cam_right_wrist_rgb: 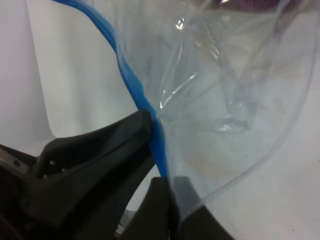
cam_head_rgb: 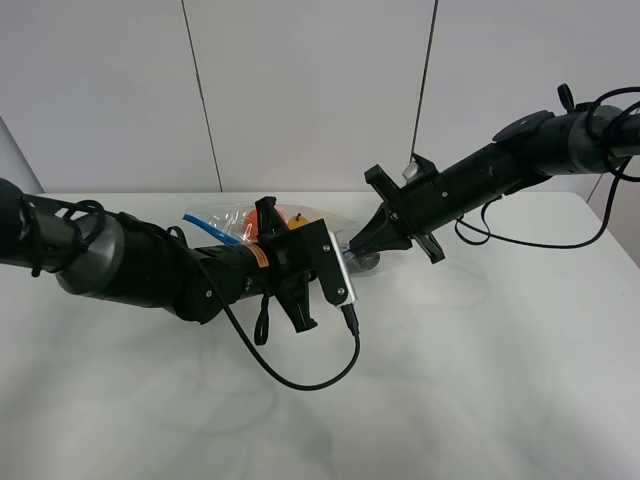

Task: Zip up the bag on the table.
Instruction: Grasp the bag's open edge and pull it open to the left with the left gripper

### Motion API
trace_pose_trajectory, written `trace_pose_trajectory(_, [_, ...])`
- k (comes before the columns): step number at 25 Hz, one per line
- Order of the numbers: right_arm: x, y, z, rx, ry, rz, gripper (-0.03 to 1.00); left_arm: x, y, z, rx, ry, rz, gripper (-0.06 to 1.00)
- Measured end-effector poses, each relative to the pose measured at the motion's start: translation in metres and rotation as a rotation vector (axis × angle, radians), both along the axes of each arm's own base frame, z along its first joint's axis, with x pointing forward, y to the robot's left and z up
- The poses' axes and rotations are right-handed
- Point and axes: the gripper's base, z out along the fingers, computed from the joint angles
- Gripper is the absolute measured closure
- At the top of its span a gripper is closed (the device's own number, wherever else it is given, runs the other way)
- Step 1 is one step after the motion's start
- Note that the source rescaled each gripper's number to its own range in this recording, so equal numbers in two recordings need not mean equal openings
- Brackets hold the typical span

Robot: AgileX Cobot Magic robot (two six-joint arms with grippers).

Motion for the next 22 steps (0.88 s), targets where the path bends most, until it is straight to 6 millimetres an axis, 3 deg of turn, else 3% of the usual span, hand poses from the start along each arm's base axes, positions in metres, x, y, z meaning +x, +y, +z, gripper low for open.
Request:
trace_pose_trajectory(10, [0.000,0.000,0.000,0.000,0.002,-0.002,0.97,0.000,0.000,0.000,0.000,-0.001,0.000,0.93])
trace_pose_trajectory(12, [0.000,0.000,0.000,0.000,0.002,-0.002,0.97,0.000,0.000,0.000,-0.001,-0.001,0.000,0.86])
trace_pose_trajectory(17, [0.000,0.000,0.000,0.000,0.002,-0.002,0.97,0.000,0.000,0.000,-0.008,0.000,0.004,0.53])
trace_pose_trajectory(22, [0.000,0.000,0.000,0.000,0.004,-0.003,0.97,0.003,0.001,-0.012,0.003,0.013,0.015,0.48])
